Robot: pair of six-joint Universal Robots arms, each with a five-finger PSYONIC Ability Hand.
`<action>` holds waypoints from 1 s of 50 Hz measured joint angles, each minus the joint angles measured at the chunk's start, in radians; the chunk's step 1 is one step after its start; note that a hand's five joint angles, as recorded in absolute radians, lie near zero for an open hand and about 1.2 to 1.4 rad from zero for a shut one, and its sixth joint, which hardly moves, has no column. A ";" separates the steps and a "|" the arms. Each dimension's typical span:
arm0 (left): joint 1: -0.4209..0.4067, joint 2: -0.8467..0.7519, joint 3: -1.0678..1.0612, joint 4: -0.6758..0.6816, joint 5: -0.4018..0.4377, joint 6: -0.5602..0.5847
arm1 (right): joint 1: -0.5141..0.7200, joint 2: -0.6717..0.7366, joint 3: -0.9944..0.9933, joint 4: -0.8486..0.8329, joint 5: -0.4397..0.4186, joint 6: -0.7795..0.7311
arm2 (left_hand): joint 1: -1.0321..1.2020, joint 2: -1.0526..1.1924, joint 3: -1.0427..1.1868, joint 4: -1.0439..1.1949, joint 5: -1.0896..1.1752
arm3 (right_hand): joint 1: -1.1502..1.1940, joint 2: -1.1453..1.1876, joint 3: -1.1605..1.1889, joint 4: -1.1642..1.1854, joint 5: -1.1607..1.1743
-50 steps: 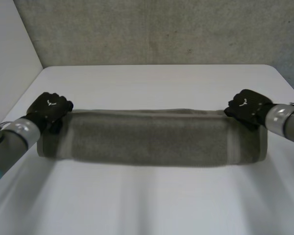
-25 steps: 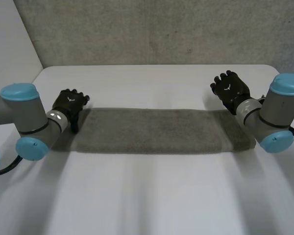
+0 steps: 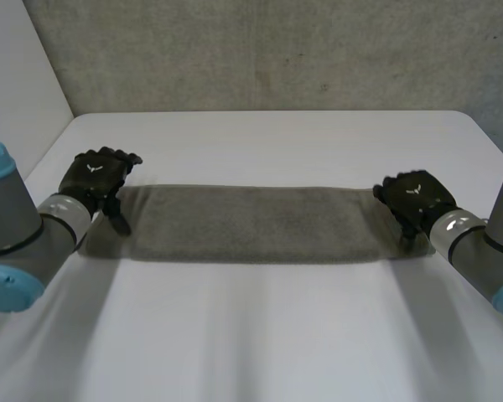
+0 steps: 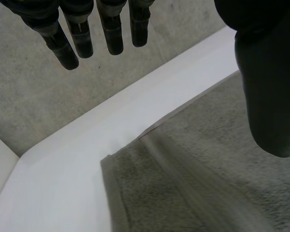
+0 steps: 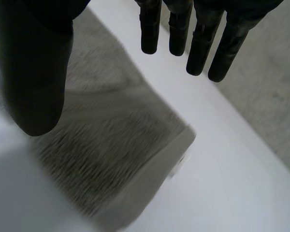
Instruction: Fold the towel.
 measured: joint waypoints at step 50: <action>-0.027 0.050 -0.092 0.092 0.001 -0.033 | 0.207 -0.112 -0.188 -0.082 0.011 -0.224 | 0.000 0.001 0.000 0.000 0.000 | 0.971 0.954 1.004 1.002 0.976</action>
